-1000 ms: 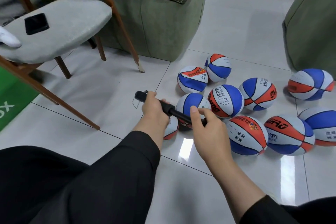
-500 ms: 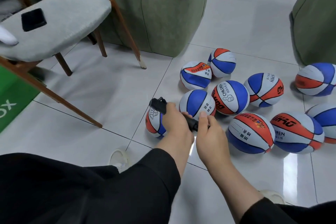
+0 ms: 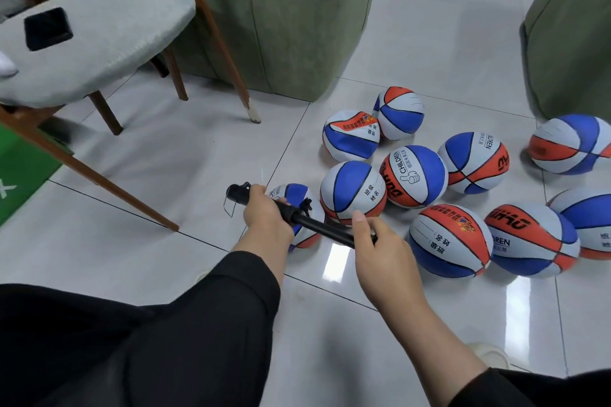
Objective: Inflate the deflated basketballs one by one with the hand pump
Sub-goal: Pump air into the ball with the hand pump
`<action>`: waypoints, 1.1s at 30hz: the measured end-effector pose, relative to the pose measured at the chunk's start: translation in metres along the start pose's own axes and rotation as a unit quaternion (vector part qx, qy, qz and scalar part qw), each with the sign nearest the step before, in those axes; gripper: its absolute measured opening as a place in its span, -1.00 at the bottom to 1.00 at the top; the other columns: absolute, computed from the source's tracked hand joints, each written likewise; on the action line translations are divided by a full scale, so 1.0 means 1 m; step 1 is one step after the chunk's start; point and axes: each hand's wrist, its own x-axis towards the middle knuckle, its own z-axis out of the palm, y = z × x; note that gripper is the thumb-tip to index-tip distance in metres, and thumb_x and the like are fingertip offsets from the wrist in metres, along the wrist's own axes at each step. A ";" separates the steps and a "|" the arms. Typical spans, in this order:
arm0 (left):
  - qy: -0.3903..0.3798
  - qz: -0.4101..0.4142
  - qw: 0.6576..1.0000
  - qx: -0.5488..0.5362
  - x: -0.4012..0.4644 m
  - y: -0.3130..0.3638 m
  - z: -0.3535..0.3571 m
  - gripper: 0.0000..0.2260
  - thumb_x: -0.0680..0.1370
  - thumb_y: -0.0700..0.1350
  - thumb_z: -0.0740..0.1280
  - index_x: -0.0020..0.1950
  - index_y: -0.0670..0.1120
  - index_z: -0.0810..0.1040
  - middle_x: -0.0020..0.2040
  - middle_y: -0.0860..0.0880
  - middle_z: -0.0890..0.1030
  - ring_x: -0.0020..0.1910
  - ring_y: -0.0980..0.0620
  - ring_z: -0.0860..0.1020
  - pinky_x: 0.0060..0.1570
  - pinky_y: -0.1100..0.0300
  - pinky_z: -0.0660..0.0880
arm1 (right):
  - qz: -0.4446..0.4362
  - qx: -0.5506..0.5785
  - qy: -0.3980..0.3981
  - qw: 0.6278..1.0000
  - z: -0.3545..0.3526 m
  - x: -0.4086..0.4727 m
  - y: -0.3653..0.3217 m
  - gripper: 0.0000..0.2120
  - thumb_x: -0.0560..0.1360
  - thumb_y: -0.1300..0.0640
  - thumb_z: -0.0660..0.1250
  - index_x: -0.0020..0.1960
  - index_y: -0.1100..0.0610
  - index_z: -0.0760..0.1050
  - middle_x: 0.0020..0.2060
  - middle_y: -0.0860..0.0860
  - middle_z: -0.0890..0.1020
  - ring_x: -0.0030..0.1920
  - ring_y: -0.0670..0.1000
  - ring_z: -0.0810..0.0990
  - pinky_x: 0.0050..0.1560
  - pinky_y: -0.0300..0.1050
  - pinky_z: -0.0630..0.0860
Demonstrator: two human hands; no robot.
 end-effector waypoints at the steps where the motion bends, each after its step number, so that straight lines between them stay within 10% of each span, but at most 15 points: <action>1: -0.005 -0.005 1.000 0.000 -0.003 -0.005 0.001 -0.86 0.59 -0.02 0.34 -0.05 -0.07 0.46 -0.36 -0.02 0.51 -0.45 0.04 0.43 -0.38 0.22 0.50 | 0.001 0.005 0.005 1.000 0.000 0.001 0.000 -0.56 0.64 -0.30 0.00 -0.01 -0.03 0.50 -0.20 -0.09 0.61 -0.06 0.05 0.56 -0.07 0.00 0.47; 33: -0.039 -0.061 0.997 -0.006 -0.019 -0.014 0.010 -0.82 0.58 0.03 0.39 -0.04 -0.07 0.52 -0.35 0.02 0.55 -0.46 0.04 0.49 -0.37 0.24 0.55 | -0.008 -0.034 0.007 0.999 -0.012 -0.008 -0.018 -0.59 0.65 -0.27 -0.03 0.03 -0.06 0.48 -0.23 -0.05 0.61 -0.10 0.08 0.57 -0.05 0.06 0.55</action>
